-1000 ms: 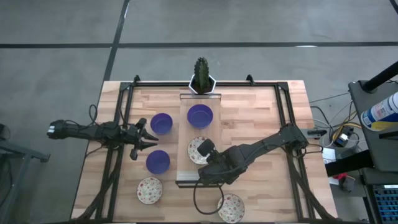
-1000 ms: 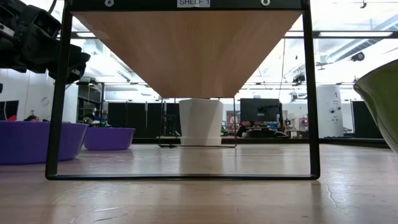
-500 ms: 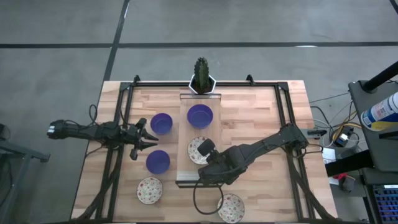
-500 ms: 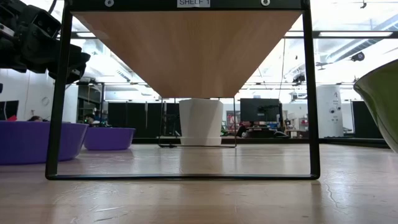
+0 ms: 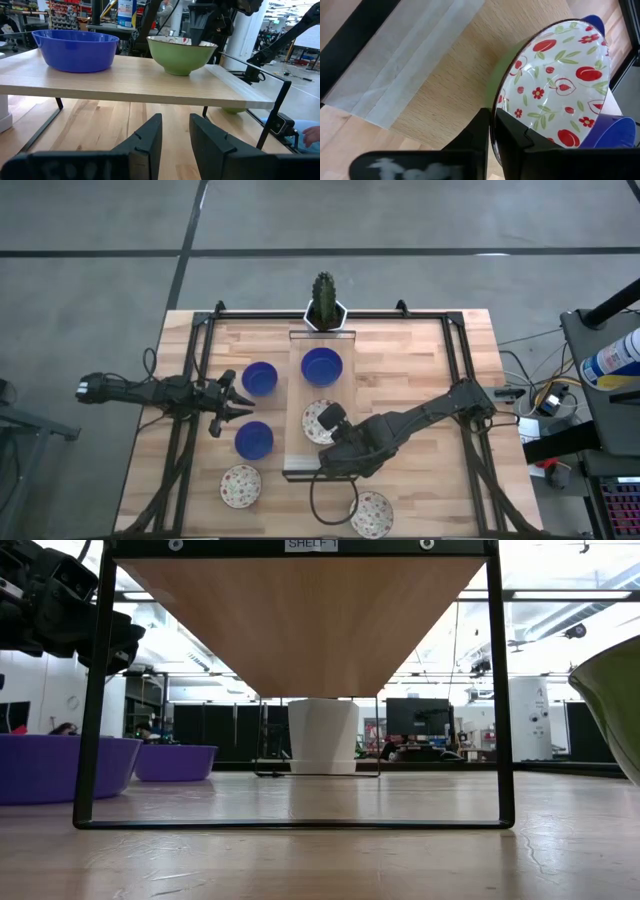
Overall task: Pick & Place Mini bowls
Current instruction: Put the top right white patterned bowl on the shelf, then stack the right white patterned bowl on top of the white patterned bowl on the shelf
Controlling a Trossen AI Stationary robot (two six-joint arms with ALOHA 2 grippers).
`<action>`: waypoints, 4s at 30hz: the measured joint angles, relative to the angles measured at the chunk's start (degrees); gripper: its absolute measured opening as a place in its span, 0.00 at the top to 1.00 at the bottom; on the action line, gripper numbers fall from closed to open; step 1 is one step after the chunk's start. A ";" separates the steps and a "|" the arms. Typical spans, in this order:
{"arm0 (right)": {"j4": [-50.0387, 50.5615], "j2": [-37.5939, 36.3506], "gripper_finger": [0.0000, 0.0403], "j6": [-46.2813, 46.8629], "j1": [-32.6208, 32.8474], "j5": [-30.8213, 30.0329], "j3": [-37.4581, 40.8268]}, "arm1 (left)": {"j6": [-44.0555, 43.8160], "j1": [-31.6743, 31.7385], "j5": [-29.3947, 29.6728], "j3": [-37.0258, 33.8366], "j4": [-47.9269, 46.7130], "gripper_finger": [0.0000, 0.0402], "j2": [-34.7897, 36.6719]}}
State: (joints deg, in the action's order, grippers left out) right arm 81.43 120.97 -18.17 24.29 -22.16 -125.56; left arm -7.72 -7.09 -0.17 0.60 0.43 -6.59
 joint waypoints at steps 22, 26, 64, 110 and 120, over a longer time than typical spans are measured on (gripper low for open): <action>-0.80 -0.15 0.70 1.30 0.98 -0.53 -5.03 | 0.01 -0.01 -0.02 0.00 0.00 0.74 0.00; 0.60 -0.15 0.68 5.29 1.69 -0.51 -7.92 | 0.00 0.00 -0.02 0.00 0.00 0.74 0.02; 8.58 -0.11 0.67 82.71 17.81 12.23 0.00 | 0.02 0.00 -0.02 0.00 0.00 0.74 0.00; -14.79 -9.13 0.69 91.27 18.60 20.63 33.50 | 0.01 -0.02 0.02 0.00 0.05 0.74 0.00; -48.88 -25.80 0.69 98.57 18.56 15.83 57.81 | 0.02 0.00 0.01 0.00 0.26 0.74 -0.02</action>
State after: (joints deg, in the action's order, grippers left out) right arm 32.55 95.17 80.39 42.85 -6.34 -67.74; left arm -7.70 -7.10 -0.16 0.60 0.69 -6.61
